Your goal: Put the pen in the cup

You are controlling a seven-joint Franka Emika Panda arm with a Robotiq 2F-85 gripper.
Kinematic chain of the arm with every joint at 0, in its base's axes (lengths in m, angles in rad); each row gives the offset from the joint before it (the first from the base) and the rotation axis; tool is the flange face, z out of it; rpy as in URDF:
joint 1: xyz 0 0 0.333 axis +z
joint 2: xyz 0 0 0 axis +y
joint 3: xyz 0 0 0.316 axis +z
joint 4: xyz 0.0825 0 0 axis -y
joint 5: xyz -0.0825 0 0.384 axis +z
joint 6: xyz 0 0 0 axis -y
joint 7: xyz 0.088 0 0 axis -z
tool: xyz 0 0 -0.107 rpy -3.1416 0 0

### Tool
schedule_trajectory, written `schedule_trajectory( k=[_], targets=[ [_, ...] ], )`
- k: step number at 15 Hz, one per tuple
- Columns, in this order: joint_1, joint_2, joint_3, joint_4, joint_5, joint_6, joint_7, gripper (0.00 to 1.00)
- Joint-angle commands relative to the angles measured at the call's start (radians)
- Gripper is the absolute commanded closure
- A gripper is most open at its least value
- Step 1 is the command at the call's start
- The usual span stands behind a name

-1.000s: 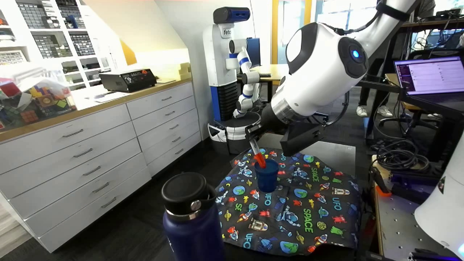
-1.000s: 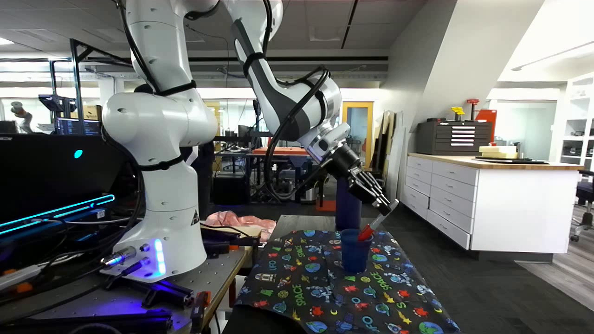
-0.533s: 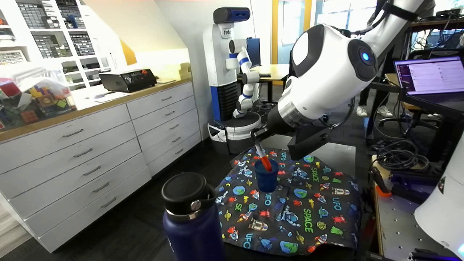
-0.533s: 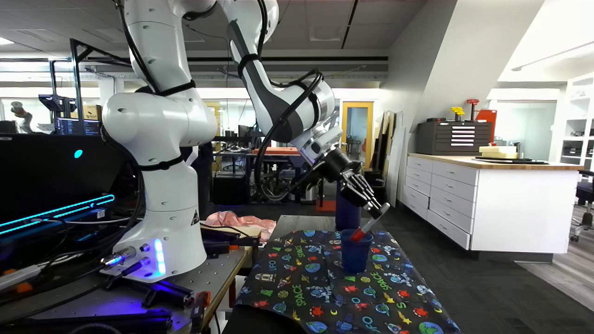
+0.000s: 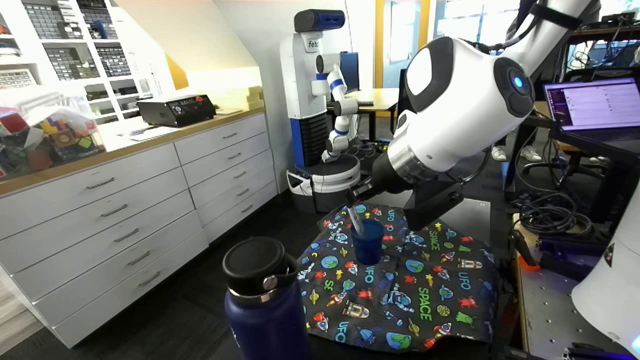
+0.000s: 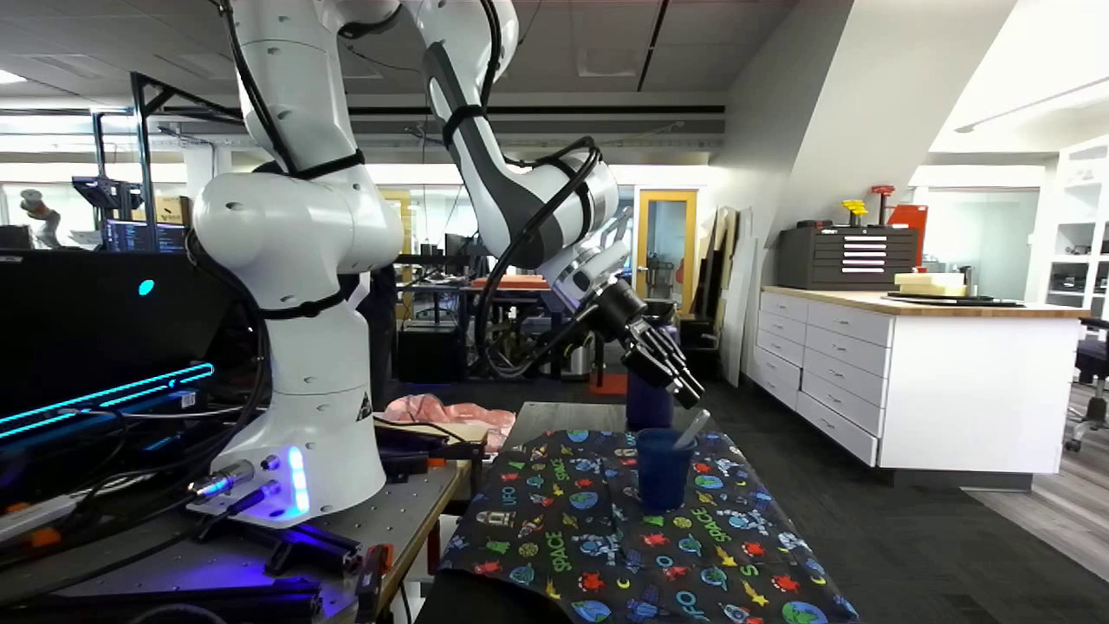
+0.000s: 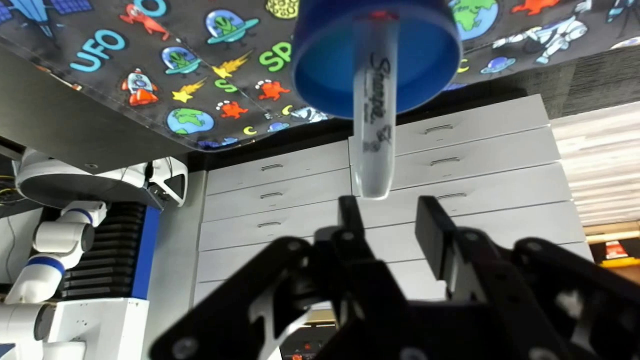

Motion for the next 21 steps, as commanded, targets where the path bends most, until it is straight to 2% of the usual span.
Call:
schedule_trajectory(
  k=[1,6,10,14,17,21],
  targets=[
    [0.052,-0.066,-0.033,-0.022,0.018,0.011,0.000,0.35],
    [0.095,-0.096,-0.073,-0.031,0.018,0.009,0.000,0.02],
    [0.108,-0.125,-0.107,-0.039,0.013,0.013,0.000,0.00],
    [0.074,-0.107,-0.106,-0.035,0.009,0.042,-0.017,0.00],
    [0.051,-0.097,-0.113,-0.025,0.048,0.095,-0.086,0.00],
    [0.010,-0.091,-0.119,-0.021,0.163,0.159,-0.240,0.00]
  ],
)
